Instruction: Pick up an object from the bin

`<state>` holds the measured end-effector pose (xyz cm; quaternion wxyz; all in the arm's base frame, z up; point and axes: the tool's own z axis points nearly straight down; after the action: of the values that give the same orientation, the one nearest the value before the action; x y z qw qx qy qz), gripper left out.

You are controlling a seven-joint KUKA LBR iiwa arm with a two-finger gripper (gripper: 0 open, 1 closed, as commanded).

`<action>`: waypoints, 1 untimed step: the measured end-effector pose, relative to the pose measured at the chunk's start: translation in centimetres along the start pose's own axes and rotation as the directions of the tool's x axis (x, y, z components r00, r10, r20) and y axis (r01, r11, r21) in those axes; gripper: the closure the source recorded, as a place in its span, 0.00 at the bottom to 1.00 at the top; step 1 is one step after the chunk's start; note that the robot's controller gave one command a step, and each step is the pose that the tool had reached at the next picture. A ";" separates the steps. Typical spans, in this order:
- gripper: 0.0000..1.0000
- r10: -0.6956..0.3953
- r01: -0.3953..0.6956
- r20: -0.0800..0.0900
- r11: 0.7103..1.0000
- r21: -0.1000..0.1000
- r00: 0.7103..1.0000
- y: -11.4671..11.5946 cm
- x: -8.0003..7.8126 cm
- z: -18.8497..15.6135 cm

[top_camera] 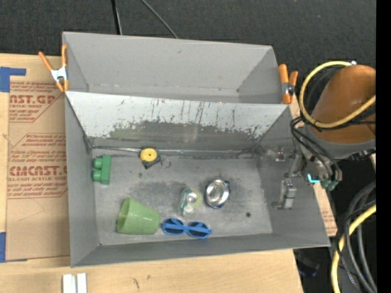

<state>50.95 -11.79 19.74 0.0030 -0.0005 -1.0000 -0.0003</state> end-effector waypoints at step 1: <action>0.00 -0.206 0.206 0.002 0.979 -0.001 0.979 5.5 -2.4 10.5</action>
Offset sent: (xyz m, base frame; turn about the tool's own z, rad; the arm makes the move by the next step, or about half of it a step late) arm 0.0250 0.0523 -0.1016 -0.2048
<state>53.34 -6.29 9.23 0.0019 0.1032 -0.9947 -0.0015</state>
